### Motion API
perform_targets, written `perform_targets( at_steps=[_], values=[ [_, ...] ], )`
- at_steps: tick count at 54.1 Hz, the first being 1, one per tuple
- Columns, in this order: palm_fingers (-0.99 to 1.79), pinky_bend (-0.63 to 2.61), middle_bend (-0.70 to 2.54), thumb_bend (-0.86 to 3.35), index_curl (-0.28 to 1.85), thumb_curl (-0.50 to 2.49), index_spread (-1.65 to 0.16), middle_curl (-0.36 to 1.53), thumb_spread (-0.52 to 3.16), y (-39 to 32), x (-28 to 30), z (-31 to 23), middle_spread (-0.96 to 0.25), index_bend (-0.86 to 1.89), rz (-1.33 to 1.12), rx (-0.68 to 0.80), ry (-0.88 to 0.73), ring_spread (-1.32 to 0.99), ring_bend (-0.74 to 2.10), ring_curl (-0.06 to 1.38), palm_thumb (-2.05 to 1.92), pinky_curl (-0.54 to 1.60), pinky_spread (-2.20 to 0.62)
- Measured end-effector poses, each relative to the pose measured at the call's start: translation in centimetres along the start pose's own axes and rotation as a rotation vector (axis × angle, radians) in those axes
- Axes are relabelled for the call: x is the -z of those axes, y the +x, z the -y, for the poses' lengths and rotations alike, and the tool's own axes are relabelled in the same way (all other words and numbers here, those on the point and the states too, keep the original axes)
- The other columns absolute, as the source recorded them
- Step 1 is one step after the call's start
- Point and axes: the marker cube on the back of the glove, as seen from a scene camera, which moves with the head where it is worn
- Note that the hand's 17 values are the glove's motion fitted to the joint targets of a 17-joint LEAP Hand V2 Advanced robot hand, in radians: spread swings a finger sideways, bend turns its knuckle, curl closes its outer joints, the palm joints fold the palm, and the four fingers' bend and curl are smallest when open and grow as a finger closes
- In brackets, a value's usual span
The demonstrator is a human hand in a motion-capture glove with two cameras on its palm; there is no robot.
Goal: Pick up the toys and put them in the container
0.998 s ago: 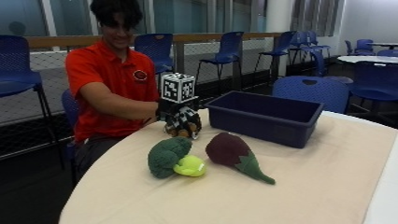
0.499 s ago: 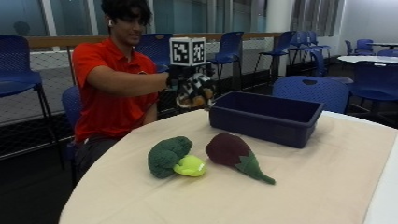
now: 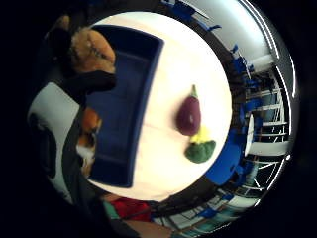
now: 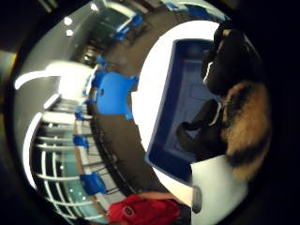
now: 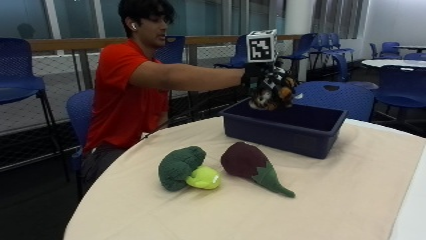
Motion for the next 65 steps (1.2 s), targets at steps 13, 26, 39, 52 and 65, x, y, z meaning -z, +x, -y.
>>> perform_targets(
  at_steps=[13, 26, 39, 52, 65],
  values=[
    [-0.06, 1.31, 0.07, -0.05, 0.70, 0.67, -0.44, 0.27, 1.15, 1.6, -2.5, -1.9, -0.22, 0.15, 0.125, 0.113, -0.216, -0.23, 0.35, 0.40, 0.25, 0.47, -0.22],
    [-0.13, 1.39, 0.09, -0.03, 0.54, 0.49, -0.44, 0.19, 1.21, 13.2, 1.7, -7.0, -0.14, 0.15, 0.070, 0.021, -0.122, -0.06, 0.33, 0.33, 0.05, 0.44, -0.03],
    [-0.17, 1.28, 0.12, -0.04, 0.50, 0.40, -0.44, 0.19, 1.21, 26.6, -0.7, -13.6, -0.13, 0.19, -0.131, -0.253, -0.219, -0.01, 0.23, 0.32, -0.02, 0.38, 0.06],
    [-0.24, 1.23, 0.11, -0.06, 0.48, 0.33, -0.43, 0.19, 1.13, 32.8, -5.2, -17.3, -0.10, 0.20, -0.130, -0.335, -0.290, 0.04, 0.08, 0.23, -0.06, 0.35, 0.12],
    [-0.24, 1.26, 0.09, -0.05, 0.45, 0.29, -0.42, 0.18, 1.08, 34.4, -9.0, -17.9, -0.07, 0.19, -0.176, -0.286, -0.421, 0.06, 0.10, 0.15, -0.05, 0.35, 0.14]
  ],
)
